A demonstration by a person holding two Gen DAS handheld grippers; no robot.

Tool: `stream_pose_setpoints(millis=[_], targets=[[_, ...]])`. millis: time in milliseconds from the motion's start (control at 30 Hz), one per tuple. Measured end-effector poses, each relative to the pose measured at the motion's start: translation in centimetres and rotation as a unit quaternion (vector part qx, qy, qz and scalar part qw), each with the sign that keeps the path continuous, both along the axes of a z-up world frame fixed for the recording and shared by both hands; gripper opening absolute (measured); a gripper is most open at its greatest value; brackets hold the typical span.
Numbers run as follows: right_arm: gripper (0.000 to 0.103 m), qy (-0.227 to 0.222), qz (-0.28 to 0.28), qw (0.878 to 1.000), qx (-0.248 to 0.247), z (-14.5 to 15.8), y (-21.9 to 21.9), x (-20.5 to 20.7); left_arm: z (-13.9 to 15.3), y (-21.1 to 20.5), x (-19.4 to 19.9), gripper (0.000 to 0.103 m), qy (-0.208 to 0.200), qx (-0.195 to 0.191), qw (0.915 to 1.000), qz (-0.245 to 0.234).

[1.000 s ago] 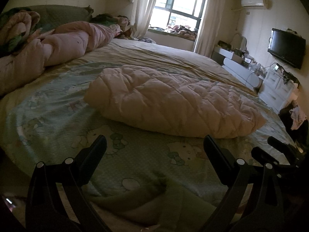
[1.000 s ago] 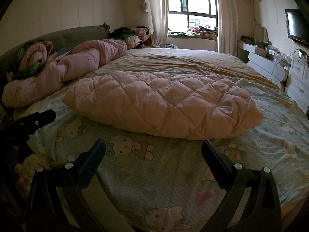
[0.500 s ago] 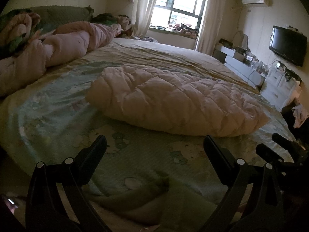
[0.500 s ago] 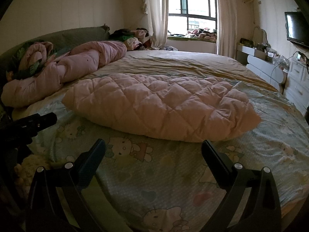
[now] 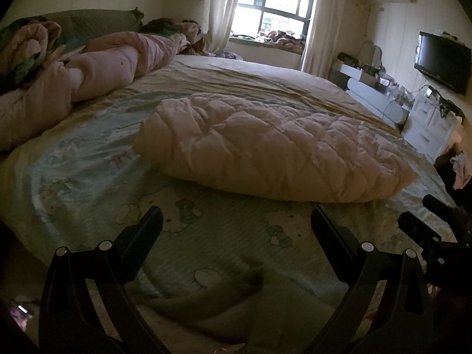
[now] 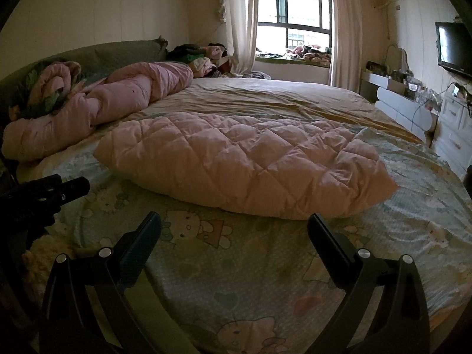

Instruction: Fold large clothes

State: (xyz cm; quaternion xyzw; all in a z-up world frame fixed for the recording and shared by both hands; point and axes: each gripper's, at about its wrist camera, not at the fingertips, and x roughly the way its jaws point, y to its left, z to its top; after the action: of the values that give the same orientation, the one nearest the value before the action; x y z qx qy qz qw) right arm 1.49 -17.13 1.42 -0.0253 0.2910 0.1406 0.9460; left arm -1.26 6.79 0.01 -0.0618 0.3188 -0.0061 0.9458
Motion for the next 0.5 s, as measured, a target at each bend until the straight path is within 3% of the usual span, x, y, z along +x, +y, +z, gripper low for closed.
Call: stream_pose_setpoints(millis=[367, 500], targets=[[0.099, -0.003, -0.025, 1.0, -0.006, 0.0, -2.1, 0.3, -0.6, 0.8, 0.0, 0.094, 0.009, -0.005, 0.9999, -0.001], [0.099, -0.006, -0.085, 0.996, 0.013, 0.3, -6.4, 0.2, -1.4, 3.3, 1.1, 0.094, 0.036, -0.014, 0.999, 0.023]])
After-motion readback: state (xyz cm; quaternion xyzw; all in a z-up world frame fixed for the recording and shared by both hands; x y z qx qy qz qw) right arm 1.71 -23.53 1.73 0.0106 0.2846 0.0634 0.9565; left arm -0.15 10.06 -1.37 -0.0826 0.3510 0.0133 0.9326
